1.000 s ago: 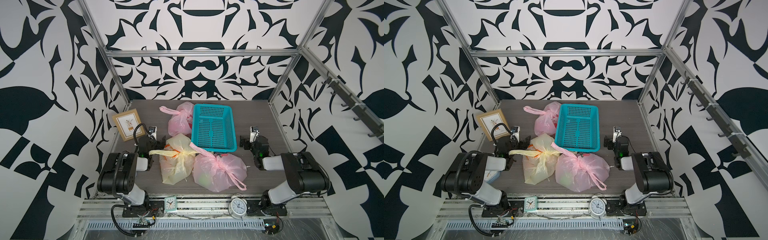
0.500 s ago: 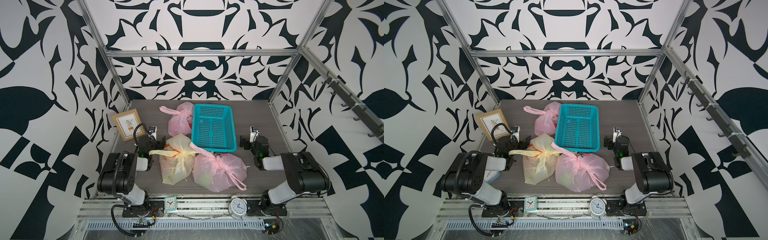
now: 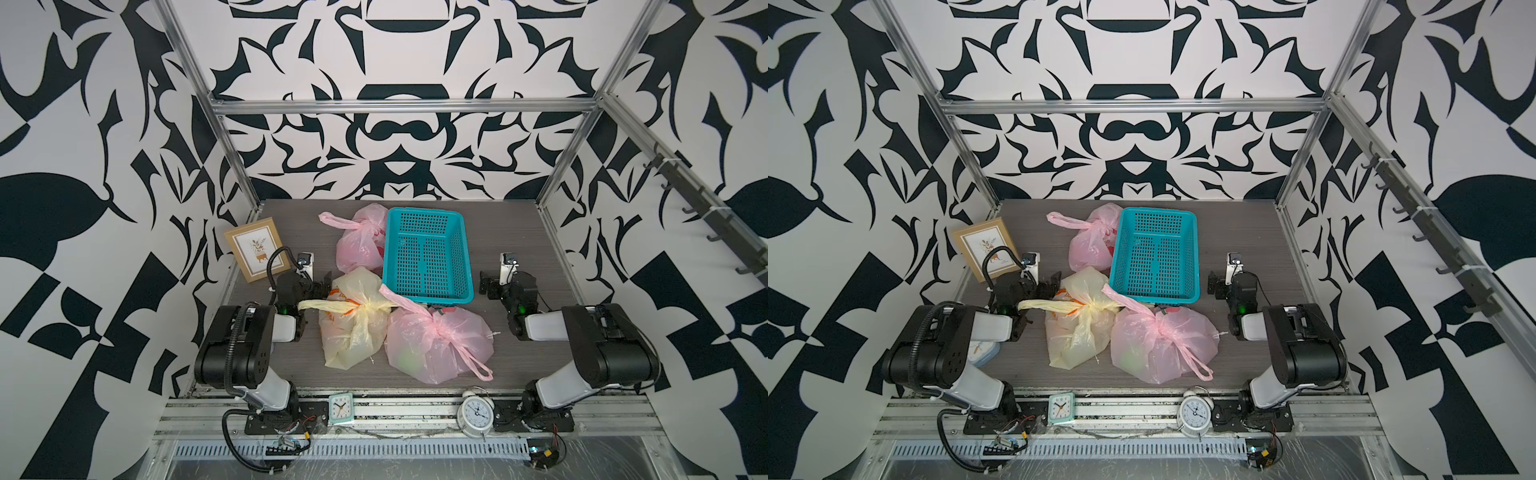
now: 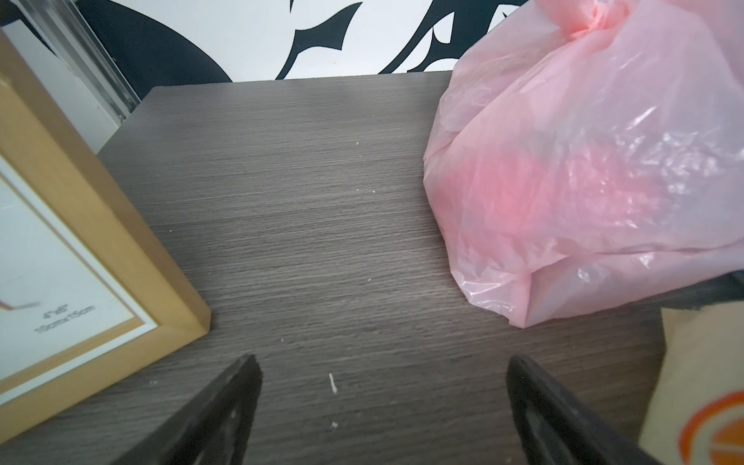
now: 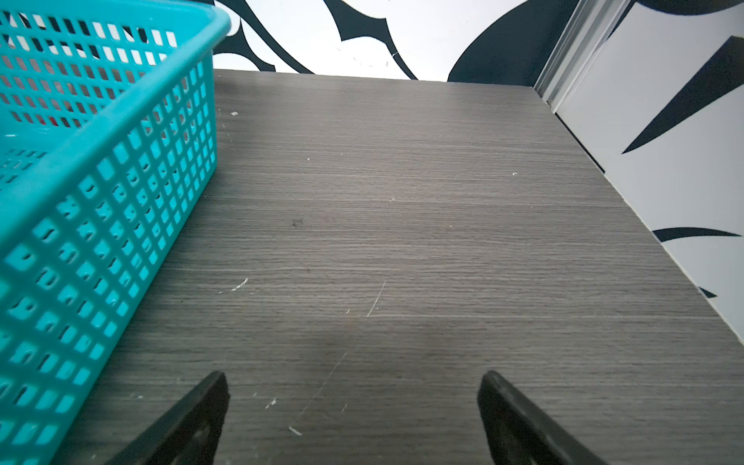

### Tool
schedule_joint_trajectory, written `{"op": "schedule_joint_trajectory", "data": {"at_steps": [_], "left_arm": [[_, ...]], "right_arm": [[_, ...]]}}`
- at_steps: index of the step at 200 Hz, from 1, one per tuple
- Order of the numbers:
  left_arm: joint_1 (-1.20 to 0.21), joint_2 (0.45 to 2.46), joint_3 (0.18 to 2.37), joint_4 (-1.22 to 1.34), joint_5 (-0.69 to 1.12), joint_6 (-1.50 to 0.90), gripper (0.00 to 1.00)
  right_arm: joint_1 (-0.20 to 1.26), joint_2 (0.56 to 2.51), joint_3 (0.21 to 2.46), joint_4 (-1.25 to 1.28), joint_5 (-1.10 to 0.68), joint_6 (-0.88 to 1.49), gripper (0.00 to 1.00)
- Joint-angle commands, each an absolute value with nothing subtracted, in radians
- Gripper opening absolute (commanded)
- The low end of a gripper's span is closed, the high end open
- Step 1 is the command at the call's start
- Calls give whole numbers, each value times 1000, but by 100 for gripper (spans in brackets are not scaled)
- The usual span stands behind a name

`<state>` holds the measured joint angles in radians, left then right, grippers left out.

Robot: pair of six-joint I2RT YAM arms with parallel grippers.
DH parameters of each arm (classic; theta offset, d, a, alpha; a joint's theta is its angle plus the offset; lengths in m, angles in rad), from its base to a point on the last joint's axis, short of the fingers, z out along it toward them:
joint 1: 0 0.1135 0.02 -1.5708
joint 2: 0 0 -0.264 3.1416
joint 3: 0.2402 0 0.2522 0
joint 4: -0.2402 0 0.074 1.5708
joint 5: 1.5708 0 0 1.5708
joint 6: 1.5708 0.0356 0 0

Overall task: Untie the knot of a plastic bag & take out the apple
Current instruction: Untie the plastic bag at the center of the board.

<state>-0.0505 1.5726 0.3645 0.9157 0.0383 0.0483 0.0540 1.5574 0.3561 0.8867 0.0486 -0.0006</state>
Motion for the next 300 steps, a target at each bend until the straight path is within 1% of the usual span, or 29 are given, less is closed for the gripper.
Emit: {"op": "schedule_joint_trajectory", "data": {"at_steps": [1,245,256,263,268,277,281,300], "left_arm": [[-48,1561,362,936,38,40,99],[-42,1562,370,920,56,43,100],[-40,1562,370,920,61,40,98],[-38,1562,370,920,61,41,97],[-38,1560,370,919,63,40,95],[-38,1559,368,920,64,39,93],[-38,1559,368,921,60,39,92],[-34,1522,375,887,29,25,90]], "right_arm": [[56,1553,353,913,51,-1,99],[56,1555,356,911,50,-3,99],[56,1554,357,909,48,-4,99],[57,1555,356,911,45,-4,96],[57,1554,355,912,42,-6,92],[55,1553,355,912,41,-5,82],[56,1553,354,913,40,-5,79],[56,1551,354,913,40,-5,74]]}}
